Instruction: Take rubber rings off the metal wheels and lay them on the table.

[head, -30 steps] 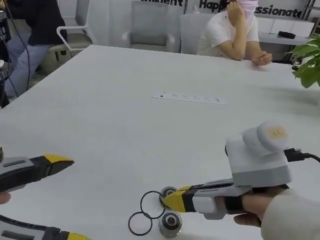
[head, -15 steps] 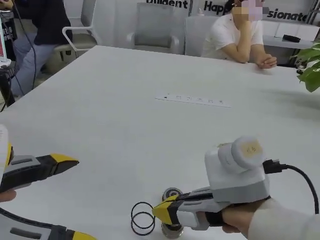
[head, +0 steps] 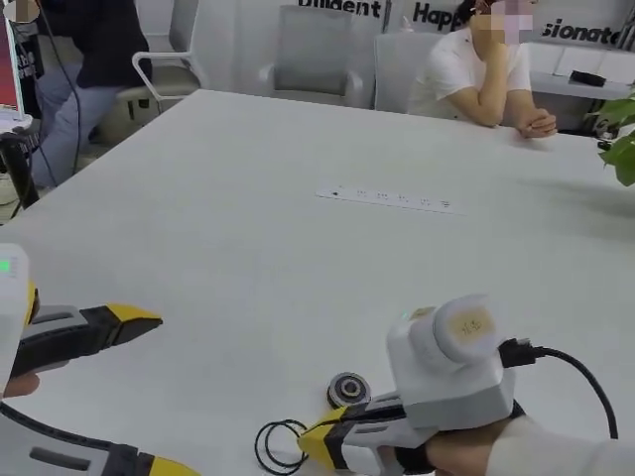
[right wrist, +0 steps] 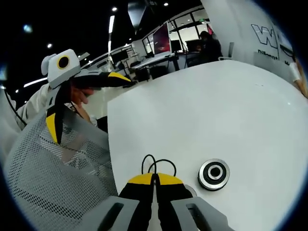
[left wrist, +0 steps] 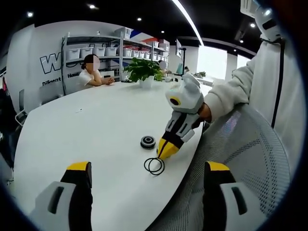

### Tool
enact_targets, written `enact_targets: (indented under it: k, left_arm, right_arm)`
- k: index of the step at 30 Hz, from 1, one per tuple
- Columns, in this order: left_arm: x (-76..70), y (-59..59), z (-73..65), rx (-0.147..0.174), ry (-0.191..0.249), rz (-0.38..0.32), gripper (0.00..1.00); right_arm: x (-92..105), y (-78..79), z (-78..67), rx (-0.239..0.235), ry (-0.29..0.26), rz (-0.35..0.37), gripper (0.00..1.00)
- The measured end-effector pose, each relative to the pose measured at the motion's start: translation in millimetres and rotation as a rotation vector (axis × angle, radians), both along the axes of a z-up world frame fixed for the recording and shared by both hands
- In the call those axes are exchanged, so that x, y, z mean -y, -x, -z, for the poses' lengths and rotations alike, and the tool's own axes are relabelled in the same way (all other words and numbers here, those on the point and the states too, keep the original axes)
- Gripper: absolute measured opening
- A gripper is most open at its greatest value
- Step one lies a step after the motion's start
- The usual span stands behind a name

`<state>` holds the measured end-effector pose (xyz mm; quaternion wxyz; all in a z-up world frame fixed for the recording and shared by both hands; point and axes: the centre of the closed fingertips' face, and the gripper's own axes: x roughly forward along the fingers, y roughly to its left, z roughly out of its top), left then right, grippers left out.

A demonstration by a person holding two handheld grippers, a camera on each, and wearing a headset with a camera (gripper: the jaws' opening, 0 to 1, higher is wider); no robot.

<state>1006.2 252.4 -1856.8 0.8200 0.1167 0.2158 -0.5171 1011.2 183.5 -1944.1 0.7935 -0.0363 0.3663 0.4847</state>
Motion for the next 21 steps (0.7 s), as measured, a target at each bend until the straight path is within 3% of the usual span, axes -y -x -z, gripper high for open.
enact_targets:
  k: [3, 21]
  left_arm:
    - [-0.1, 0.5, 0.6, -0.002, -0.004, 0.001, 0.95]
    - [0.3, 1.4, 2.3, -0.008, -0.011, 0.006, 0.95]
  right_arm:
    - [1.1, -3.3, -0.1, 0.021, 0.009, 0.003, 0.0]
    - [9.7, -12.6, 1.3, 0.031, 0.016, 0.044, 0.0]
